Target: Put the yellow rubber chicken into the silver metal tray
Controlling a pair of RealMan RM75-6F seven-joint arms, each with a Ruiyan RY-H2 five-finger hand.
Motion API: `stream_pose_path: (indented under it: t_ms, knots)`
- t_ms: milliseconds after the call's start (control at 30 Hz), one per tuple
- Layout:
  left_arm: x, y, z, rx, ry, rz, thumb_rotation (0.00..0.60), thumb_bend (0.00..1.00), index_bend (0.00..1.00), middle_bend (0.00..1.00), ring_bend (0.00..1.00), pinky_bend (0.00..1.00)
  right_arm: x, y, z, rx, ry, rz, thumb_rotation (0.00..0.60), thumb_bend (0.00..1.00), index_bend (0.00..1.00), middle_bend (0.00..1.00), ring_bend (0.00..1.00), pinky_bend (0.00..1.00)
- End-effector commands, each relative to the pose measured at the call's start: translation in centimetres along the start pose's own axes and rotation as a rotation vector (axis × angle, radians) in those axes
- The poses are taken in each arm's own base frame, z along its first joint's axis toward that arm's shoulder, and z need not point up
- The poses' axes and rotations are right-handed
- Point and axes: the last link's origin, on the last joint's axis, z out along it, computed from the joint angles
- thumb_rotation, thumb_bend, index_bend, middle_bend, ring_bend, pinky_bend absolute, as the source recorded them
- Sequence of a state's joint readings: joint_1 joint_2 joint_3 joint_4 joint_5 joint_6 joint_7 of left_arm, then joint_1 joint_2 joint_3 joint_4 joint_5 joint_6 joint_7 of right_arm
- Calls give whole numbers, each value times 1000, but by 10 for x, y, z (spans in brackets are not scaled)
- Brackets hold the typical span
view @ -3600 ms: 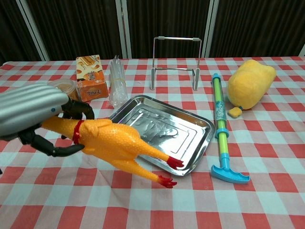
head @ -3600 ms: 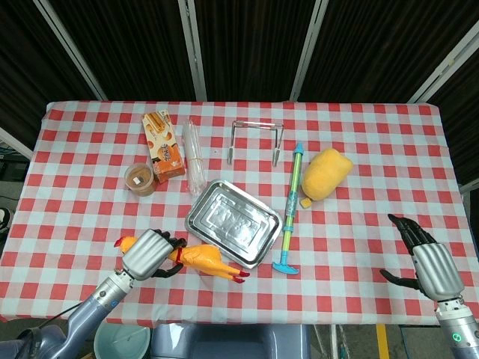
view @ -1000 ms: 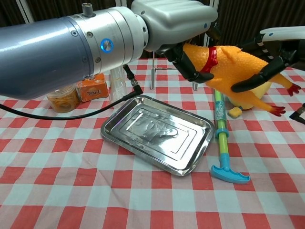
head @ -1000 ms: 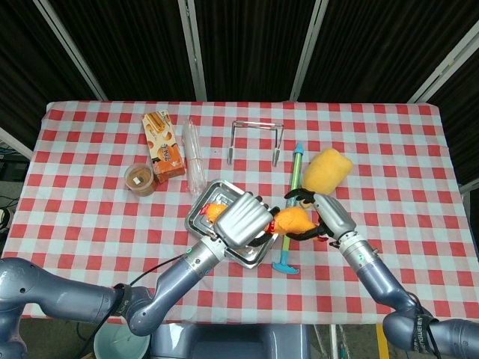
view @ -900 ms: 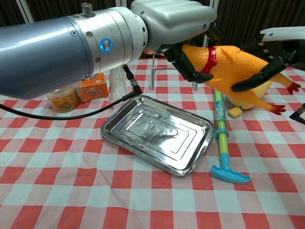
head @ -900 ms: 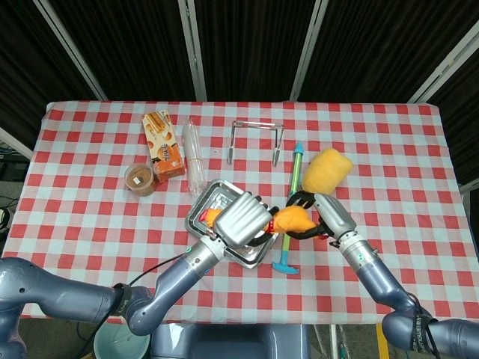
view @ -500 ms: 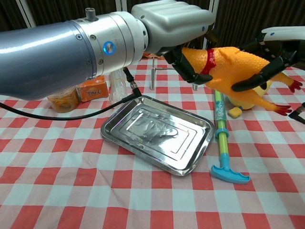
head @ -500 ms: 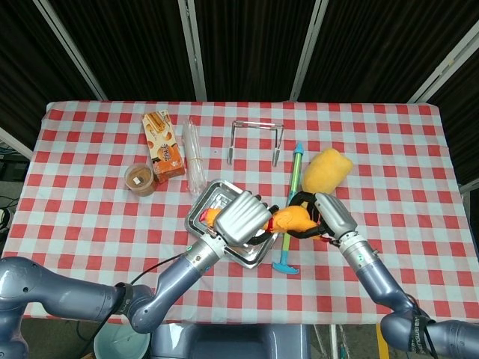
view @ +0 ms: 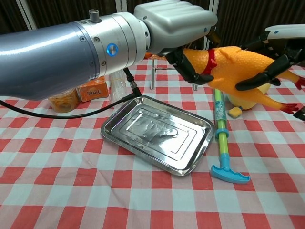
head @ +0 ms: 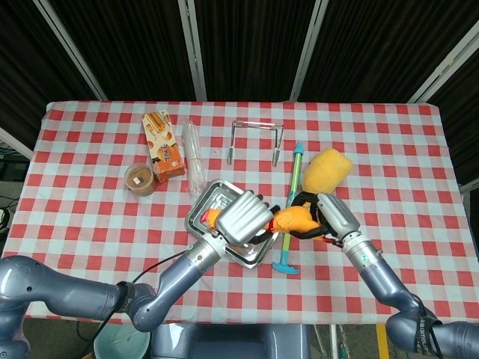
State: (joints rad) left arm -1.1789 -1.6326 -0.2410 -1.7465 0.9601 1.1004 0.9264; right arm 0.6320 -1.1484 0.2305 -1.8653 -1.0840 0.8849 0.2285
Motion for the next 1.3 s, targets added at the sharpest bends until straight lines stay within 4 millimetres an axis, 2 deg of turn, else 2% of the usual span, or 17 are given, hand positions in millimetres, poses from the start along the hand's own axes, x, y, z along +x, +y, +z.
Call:
stream_pose_path:
  t_ms: [33,133,200,367,667,733,800,833,867,933,1067,1133,1200,1300]
  knots:
    - [1,0,1,3,9,11,600,752,606,676,605,716,3,0,-5,2,-58,-25,600,413,317,406,308,417]
    - [1,0,3,8,22,25,600,752,608,680,608,716,5,0,-7,0,-98,-42,600,226,86,251,152,280]
    - [1,0,3,13,27,33,600,752,609,682,608,716,7,1,-9,-1,-119,-52,600,189,14,212,112,225]
    - [-1,-1,4,17,22,31,600,752,608,681,608,716,7,3,-11,-3,-137,-48,600,182,0,162,74,187]
    - [-5,2,5,7,17,23,600,752,608,681,608,716,8,3,-7,5,-125,-28,600,182,4,159,76,192]
    - [-6,3,5,3,15,25,600,752,608,680,608,716,8,3,-5,6,-116,-23,600,181,66,168,113,227]
    - [-7,4,4,-1,12,16,600,752,608,680,608,716,9,3,-2,7,-93,-14,600,194,187,235,197,286]
    - [-7,5,4,-2,11,14,600,752,608,680,608,716,9,3,-2,6,-85,-12,600,253,292,310,270,338]
    - [-7,5,4,-3,9,11,600,752,608,680,608,716,9,3,-1,5,-79,-12,600,298,356,355,315,374]
    - [-7,5,4,-5,6,7,600,752,608,680,608,716,8,4,0,1,-71,-8,600,467,514,464,437,485]
    - [-6,4,3,-6,2,-2,600,752,608,680,608,716,8,5,1,-3,-59,-19,600,713,680,608,600,636]
    - [-6,4,2,-6,0,-9,600,752,608,680,608,716,8,5,1,-5,-55,-22,600,762,737,655,649,703]
    - [-5,4,2,-7,-1,-15,600,752,608,680,608,716,8,5,2,-6,-54,-26,600,792,766,675,668,719]
    - [-4,4,2,-10,-2,-21,600,752,608,679,608,716,8,4,2,0,-42,-42,600,901,812,724,723,745]
